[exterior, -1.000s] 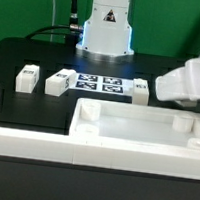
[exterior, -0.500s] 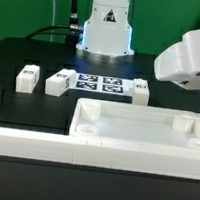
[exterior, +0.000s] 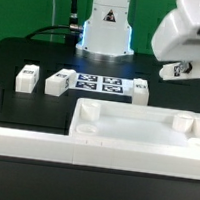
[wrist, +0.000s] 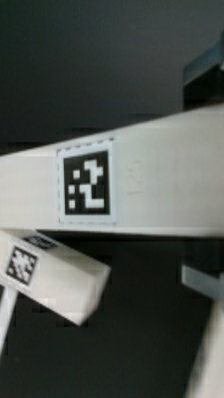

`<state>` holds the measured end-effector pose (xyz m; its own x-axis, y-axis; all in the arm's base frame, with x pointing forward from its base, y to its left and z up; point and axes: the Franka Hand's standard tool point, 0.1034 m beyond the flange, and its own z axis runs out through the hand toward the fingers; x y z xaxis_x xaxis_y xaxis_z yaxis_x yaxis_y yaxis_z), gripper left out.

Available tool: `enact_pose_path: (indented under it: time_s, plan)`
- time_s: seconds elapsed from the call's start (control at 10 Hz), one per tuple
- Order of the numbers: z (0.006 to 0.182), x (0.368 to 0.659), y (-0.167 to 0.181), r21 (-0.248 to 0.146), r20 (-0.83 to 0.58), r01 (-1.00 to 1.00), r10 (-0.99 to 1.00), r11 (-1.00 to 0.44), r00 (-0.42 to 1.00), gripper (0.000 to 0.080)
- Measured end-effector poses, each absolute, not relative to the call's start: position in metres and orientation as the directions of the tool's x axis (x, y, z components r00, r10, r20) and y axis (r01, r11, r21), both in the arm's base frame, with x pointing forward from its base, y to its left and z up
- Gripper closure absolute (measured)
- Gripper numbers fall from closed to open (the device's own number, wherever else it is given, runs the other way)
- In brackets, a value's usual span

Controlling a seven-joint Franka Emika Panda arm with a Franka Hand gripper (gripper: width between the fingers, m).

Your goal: Assemble desk

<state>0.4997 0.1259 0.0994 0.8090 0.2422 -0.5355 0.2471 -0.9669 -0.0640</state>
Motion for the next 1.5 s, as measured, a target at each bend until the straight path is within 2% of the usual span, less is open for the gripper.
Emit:
enact_pose_path:
  time_s: [0.1, 0.5, 0.7, 0.9, 1.1, 1.3, 1.5]
  plan:
    - [0.107, 0.507, 0.124, -0.062, -0.469, 0.253, 0.252, -0.965, 0.846, 0.0509]
    - [0.107, 0.516, 0.126, -0.041, -0.189, 0.264, 0.267, -0.964, 0.945, 0.0509]
    - [0.133, 0.535, 0.122, -0.044, -0.06, 0.264, 0.267, -0.963, 0.962, 0.0509]
    - [0.15, 0.553, 0.119, -0.043, 0.052, 0.262, 0.26, -0.964, 0.964, 0.0509]
    - [0.145, 0.555, 0.12, -0.032, 0.209, 0.263, 0.251, -0.964, 0.945, 0.0509]
    - [0.146, 0.557, 0.119, -0.026, 0.27, 0.267, 0.251, -0.963, 0.93, 0.0509]
    - [0.168, 0.579, 0.113, -0.026, 0.242, 0.278, 0.264, -0.96, 0.934, 0.0509]
